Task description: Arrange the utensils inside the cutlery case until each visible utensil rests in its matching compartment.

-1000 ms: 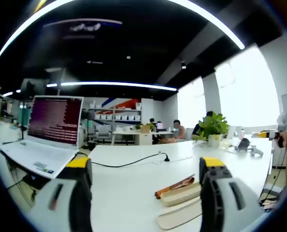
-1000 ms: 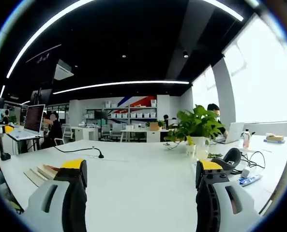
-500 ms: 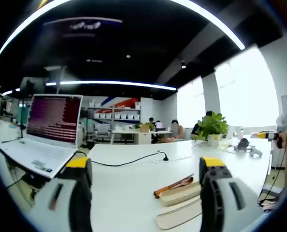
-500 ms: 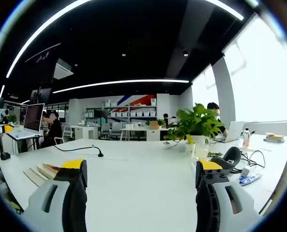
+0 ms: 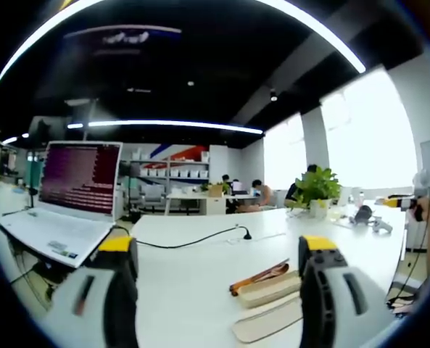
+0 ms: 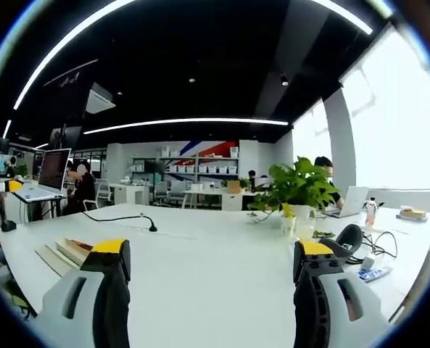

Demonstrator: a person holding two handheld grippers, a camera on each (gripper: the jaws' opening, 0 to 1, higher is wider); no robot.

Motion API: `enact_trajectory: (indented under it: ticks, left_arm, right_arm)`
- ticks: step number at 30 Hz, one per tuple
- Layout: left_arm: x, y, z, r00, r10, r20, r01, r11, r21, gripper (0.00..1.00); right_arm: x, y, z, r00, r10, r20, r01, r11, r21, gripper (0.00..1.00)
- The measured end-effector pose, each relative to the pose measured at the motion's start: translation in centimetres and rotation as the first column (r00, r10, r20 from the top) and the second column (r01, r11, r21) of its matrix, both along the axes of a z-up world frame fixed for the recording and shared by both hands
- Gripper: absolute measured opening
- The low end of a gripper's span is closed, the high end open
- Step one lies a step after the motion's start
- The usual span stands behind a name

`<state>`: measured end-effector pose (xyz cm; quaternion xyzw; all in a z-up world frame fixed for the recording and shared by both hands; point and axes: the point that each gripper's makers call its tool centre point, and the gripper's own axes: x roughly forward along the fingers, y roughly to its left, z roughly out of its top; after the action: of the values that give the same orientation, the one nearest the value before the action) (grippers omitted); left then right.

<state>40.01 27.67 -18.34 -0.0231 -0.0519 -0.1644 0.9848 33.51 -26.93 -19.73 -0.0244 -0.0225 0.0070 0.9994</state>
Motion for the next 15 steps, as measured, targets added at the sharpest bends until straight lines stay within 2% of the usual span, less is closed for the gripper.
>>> enact_trajectory:
  ticks: [3,8,10,15]
  left_arm:
    - [0.0,0.2,0.1,1.0,0.008,0.004,-0.008,1.0,-0.009,0.97]
    - [0.1,0.4,-0.2,1.0,0.005,-0.006,-0.005,1.0,-0.007,0.97]
    - [0.2,0.5,-0.3,1.0,0.005,-0.009,-0.005,1.0,-0.007,0.96]
    - [0.6,0.9,-0.6,1.0,0.015,-0.022,-0.016,1.0,-0.007,0.95]
  right_arm:
    - [0.1,0.7,0.4,1.0,0.023,0.013,-0.023,1.0,0.006,0.97]
    - [0.3,2.3,0.9,0.998,0.065,0.012,-0.064,0.997,-0.037,0.97]
    - [0.9,3.1,1.2,0.996,0.087,-0.006,-0.088,0.994,-0.071,0.97]
    - [2.5,4.7,2.6,0.992,0.125,-0.005,-0.125,0.986,-0.114,0.96]
